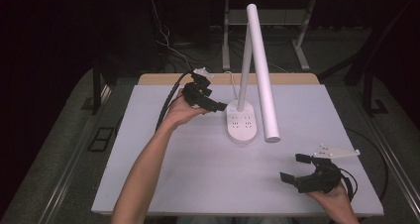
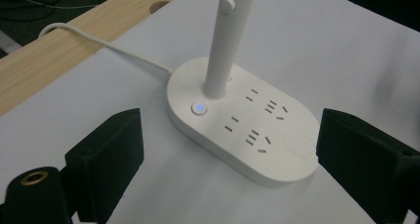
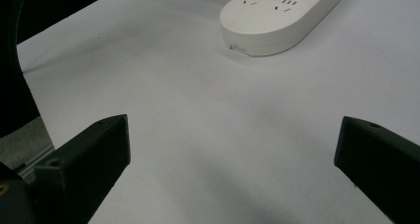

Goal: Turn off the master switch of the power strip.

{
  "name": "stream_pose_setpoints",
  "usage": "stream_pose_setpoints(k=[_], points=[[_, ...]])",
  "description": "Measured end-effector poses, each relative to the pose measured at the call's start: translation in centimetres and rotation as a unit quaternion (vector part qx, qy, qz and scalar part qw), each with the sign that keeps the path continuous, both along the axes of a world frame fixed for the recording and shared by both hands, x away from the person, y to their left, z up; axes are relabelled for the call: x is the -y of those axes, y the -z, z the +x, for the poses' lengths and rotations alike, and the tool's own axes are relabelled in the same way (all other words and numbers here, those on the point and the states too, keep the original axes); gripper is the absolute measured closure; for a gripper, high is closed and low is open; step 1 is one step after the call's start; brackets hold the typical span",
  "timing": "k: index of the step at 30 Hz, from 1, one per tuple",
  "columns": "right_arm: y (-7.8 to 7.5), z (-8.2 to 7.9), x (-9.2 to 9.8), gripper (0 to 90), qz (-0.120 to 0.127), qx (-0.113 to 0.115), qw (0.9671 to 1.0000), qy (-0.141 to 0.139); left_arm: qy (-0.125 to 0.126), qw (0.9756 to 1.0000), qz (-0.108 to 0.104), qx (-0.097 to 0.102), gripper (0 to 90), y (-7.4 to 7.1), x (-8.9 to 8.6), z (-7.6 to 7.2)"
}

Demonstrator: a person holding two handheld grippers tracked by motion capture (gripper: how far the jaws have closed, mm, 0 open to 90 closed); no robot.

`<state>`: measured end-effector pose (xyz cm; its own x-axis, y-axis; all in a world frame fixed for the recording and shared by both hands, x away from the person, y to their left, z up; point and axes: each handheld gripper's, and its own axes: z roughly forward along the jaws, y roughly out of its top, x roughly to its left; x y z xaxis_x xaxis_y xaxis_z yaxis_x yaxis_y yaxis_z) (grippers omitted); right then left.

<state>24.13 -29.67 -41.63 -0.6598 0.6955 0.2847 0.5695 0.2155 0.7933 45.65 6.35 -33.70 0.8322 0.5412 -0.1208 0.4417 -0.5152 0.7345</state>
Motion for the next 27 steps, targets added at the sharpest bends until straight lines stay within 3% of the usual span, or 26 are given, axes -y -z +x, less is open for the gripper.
stream_pose_setpoints(k=[1, 2, 5, 8, 10, 15, 17, 27], points=[[0.0, 0.0, 0.0, 0.1, 0.0, 0.0, 1.0, 0.0, -0.013, 0.9998, -0.014, -0.005, 10.6, 0.2, 0.3, 0.1], [0.0, 0.0, 0.0, 0.1, 0.0, 0.0, 1.0, 0.0, -0.004, 1.0, -0.003, -0.003, 10.6, 0.2, 0.2, 0.3], [0.0, 0.0, 0.0, 0.1, 0.001, -0.001, 1.0, 0.0, -0.017, 0.9998, -0.013, -0.006, 10.6, 0.7, 0.7, 0.6], [0.0, -0.1, 0.0, 0.1, 0.001, -0.001, 1.0, -0.001, -0.007, 1.0, -0.003, -0.002, 10.6, 1.1, 0.9, 1.1], [0.0, -0.1, 0.0, 0.1, 0.001, -0.001, 1.0, -0.003, -0.017, 0.9996, -0.018, -0.011, 10.7, 1.5, 1.2, 1.2], [0.1, 0.0, 0.0, 0.1, 0.001, -0.001, 1.0, -0.003, -0.024, 0.9993, -0.027, -0.01, 11.5, 2.1, 1.5, 1.7], [0.1, 0.0, 0.0, 0.1, 0.0, -0.001, 1.0, -0.004, -0.021, 0.9996, -0.021, -0.006, 12.4, 2.3, 1.4, 2.0], [0.2, 0.2, -0.2, 0.1, -0.001, -0.002, 1.0, -0.009, -0.044, 0.9976, -0.05, -0.019, 15.4, 3.4, 1.4, 2.9]])
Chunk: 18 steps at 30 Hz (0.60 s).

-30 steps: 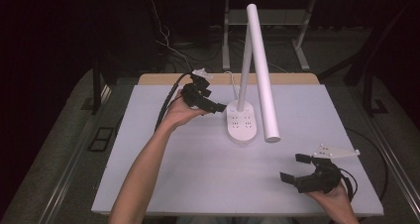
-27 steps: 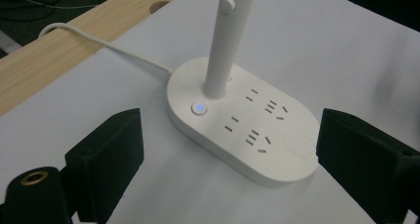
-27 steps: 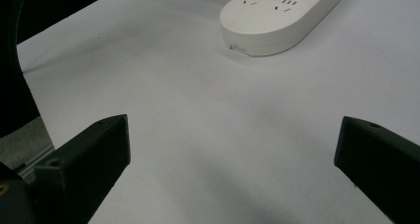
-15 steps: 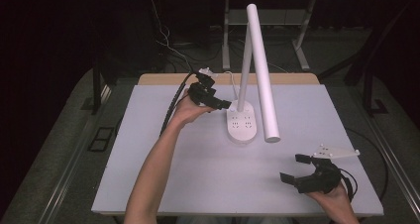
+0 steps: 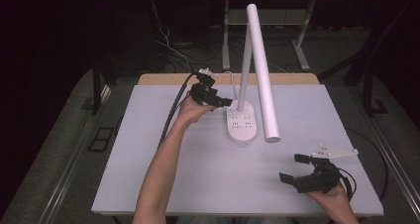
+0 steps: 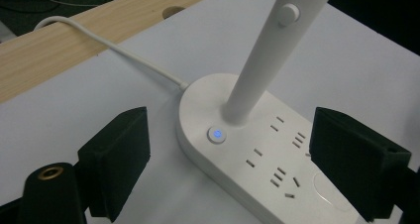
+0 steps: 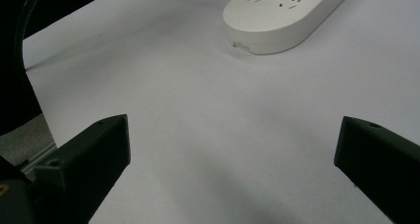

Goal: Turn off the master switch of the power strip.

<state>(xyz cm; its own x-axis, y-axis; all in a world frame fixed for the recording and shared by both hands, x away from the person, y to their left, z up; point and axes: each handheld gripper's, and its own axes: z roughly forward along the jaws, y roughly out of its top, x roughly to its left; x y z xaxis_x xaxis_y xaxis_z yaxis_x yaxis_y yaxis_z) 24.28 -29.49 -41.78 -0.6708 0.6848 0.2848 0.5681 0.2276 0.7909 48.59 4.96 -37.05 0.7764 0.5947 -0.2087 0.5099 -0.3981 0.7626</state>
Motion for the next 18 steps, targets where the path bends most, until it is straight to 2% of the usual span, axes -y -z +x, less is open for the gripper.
stream_pose_setpoints(k=[9, 11, 13, 14, 15, 17, 18], points=[[0.0, 0.0, -0.1, 0.1, 0.0, -0.004, 1.0, 0.0, -0.022, 0.999, -0.033, -0.018, 22.0, 0.9, -0.4, 0.8], [0.0, 0.0, -0.1, 0.1, -0.001, -0.005, 1.0, 0.0, -0.032, 0.9979, -0.05, -0.026, 24.5, 1.2, -0.2, 0.9], [0.0, 0.1, -0.1, 0.1, -0.001, -0.005, 1.0, 0.0, -0.034, 0.9978, -0.05, -0.028, 28.0, 1.3, -0.2, 1.0], [0.1, 0.1, -0.1, 0.1, -0.001, -0.005, 1.0, -0.001, -0.037, 0.997, -0.061, -0.03, 32.8, 1.5, -0.1, 1.0], [0.1, 0.1, -0.1, 0.1, -0.001, -0.005, 1.0, -0.001, -0.04, 0.9964, -0.067, -0.033, 32.8, 1.6, 0.0, 1.0], [0.0, 0.1, -0.1, 0.1, -0.001, -0.005, 1.0, -0.001, -0.03, 0.9969, -0.064, -0.036, 38.3, 1.7, 0.0, 1.1], [0.0, 0.1, -0.1, 0.1, -0.001, -0.005, 1.0, -0.002, -0.029, 0.9963, -0.071, -0.038, 39.8, 1.9, 0.3, 1.1]])
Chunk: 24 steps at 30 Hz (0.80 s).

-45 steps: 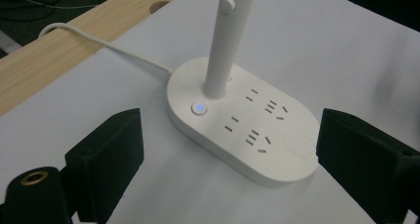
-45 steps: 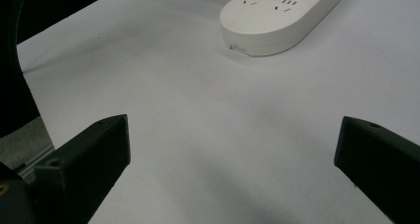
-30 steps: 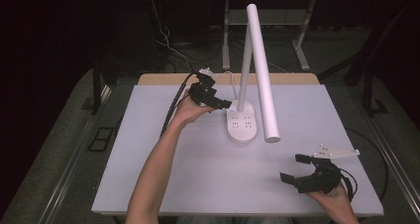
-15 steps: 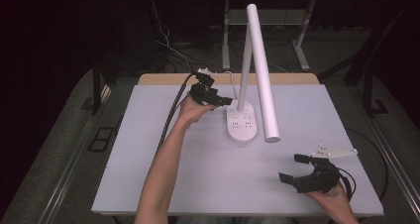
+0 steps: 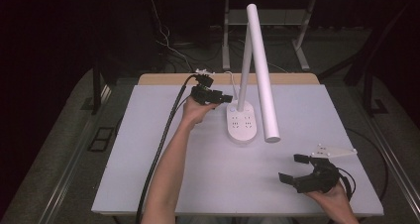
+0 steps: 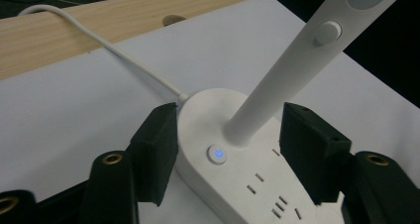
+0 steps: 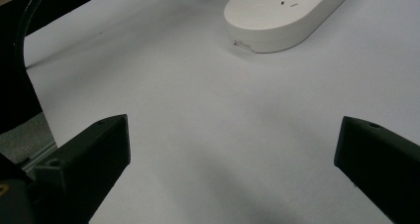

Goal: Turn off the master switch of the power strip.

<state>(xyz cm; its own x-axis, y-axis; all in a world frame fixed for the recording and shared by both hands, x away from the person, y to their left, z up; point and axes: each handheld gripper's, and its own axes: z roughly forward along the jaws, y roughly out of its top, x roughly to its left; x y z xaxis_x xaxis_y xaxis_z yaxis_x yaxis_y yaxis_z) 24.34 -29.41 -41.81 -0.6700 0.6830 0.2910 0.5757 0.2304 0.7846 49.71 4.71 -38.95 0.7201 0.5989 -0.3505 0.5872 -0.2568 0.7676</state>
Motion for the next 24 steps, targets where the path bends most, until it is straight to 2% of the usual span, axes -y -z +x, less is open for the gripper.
stream_pose_setpoints(k=[3, 6, 7, 9, 14, 15, 18, 19, 20, 22, 24], points=[[0.0, 0.0, 0.0, 0.1, 0.0, 0.0, 1.0, 0.0, 0.002, 1.0, -0.004, 0.0, 43.1, 0.2, 0.2, 0.0], [0.0, 0.0, 0.0, 0.1, -0.002, 0.001, 1.0, -0.001, 0.014, 0.9999, 0.007, -0.001, 50.6, 0.4, 0.2, 0.1], [0.0, 0.0, 0.0, 0.1, -0.002, 0.001, 1.0, -0.001, 0.015, 0.9999, 0.006, -0.004, 50.6, 0.5, 0.2, 0.2], [0.1, 0.0, 0.0, 0.1, -0.002, 0.001, 1.0, -0.001, 0.008, 0.9999, 0.0, -0.009, 57.4, 0.8, 0.6, 0.1], [0.1, 0.1, 0.0, 0.1, -0.002, 0.002, 1.0, -0.002, 0.007, 0.9999, 0.004, -0.011, 65.1, 1.0, 0.8, 0.1], [0.1, 0.1, 0.0, 0.1, -0.002, 0.001, 1.0, -0.003, -0.001, 0.9999, 0.001, -0.015, 68.8, 1.1, 0.9, 0.1], [0.1, 0.1, 0.0, 0.1, -0.002, 0.001, 1.0, -0.002, -0.002, 0.9999, 0.001, -0.016, 76.3, 1.2, 1.0, 0.1], [0.1, 0.1, 0.0, 0.1, -0.002, 0.001, 1.0, -0.002, -0.001, 0.9998, 0.007, -0.017, 76.3, 1.3, 1.0, 0.1], [0.1, 0.1, 0.0, 0.1, -0.002, 0.001, 1.0, -0.002, -0.001, 0.9998, 0.007, -0.017, 82.3, 1.3, 1.0, 0.2], [0.1, 0.1, 0.0, 0.1, -0.002, 0.001, 1.0, -0.002, -0.001, 0.9998, 0.013, -0.013, 87.9, 1.5, 1.1, 0.2], [0.1, 0.1, 0.0, 0.1, -0.002, 0.002, 1.0, -0.002, -0.001, 0.9998, 0.015, -0.013, 89.3, 1.6, 1.3, 0.2]])
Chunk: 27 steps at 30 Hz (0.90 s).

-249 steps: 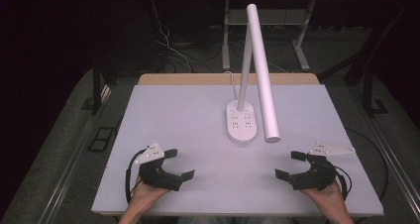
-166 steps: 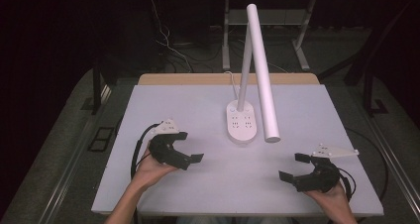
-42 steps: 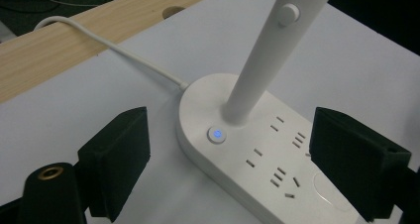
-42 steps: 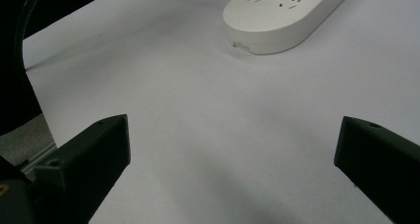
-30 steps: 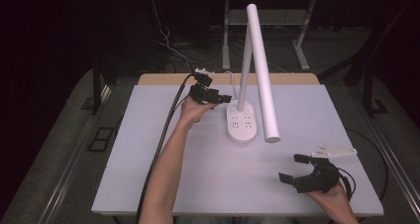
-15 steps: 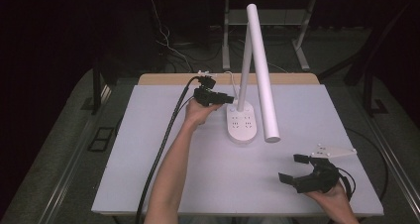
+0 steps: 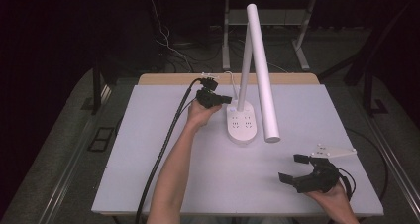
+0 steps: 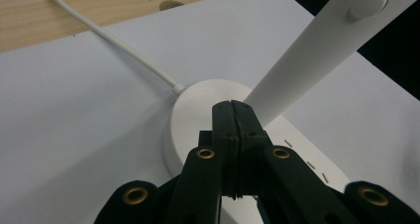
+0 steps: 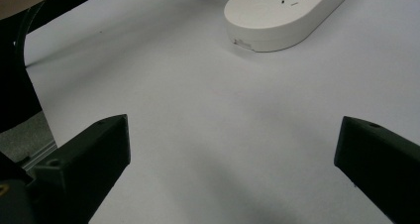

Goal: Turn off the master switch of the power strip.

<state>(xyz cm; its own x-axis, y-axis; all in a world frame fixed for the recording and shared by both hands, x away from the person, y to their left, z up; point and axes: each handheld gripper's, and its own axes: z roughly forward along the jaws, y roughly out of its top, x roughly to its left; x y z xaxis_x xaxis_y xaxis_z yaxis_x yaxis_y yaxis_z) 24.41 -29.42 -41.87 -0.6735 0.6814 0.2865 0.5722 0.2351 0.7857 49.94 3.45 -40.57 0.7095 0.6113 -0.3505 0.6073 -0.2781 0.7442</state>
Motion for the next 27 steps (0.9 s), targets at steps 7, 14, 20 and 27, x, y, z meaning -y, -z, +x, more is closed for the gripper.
stream_pose_setpoints(k=[7, 14, 20, 27], points=[[0.0, 0.0, 0.0, 0.2, 0.0, 0.0, 1.0, 0.0, 0.003, 1.0, 0.008, -0.004, 89.5, 0.4, 0.4, 0.0], [0.0, 0.0, 0.0, 0.1, -0.001, 0.0, 1.0, 0.0, 0.01, 0.9998, 0.016, -0.005, 89.5, 1.1, 0.5, 0.1], [0.0, 0.0, 0.0, 0.2, -0.002, 0.001, 1.0, -0.001, -0.002, 0.9998, 0.013, -0.014, 89.5, 1.7, 0.9, 0.1], [0.0, 0.0, 0.0, 0.1, -0.003, 0.0, 1.0, -0.002, -0.006, 0.9997, 0.009, -0.021, 89.4, 2.6, 1.0, 0.1]])
